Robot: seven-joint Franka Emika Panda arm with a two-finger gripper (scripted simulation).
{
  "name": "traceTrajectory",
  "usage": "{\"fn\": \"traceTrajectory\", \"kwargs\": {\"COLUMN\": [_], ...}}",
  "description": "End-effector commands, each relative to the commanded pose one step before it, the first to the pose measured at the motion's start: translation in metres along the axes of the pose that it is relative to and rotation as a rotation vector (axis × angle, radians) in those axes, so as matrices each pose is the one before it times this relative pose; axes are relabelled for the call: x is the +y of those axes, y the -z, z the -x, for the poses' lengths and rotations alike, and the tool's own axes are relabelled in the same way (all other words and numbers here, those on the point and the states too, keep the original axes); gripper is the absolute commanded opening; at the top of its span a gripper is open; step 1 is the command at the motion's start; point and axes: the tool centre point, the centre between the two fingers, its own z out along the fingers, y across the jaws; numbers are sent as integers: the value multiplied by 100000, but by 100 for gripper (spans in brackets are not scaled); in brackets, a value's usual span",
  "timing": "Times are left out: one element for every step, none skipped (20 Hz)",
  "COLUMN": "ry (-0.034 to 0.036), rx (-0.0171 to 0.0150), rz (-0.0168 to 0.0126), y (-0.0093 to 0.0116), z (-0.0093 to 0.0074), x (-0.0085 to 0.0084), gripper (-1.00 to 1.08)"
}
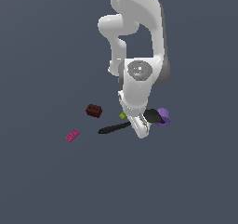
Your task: Pick up a designated object from a clutter of objects.
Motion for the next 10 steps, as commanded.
{"fn": "traceTrajectory", "kwargs": {"ry": [-9, 0, 0, 0, 0, 0, 0, 0, 0, 0], "rx": [-85, 0, 0, 0, 0, 0, 0, 0, 0, 0], "rz": [-194, 0, 0, 0, 0, 0, 0, 0, 0, 0], "y": [1975, 760, 761, 763, 764, 766, 769, 772, 775, 780], "z": [-392, -151, -152, -154, -156, -158, -161, -163, -166, -169], "x": [1232, 491, 491, 491, 491, 491, 491, 492, 494, 495], "gripper": [-100, -100, -100, -100, -100, -100, -100, -100, -100, -100]}}
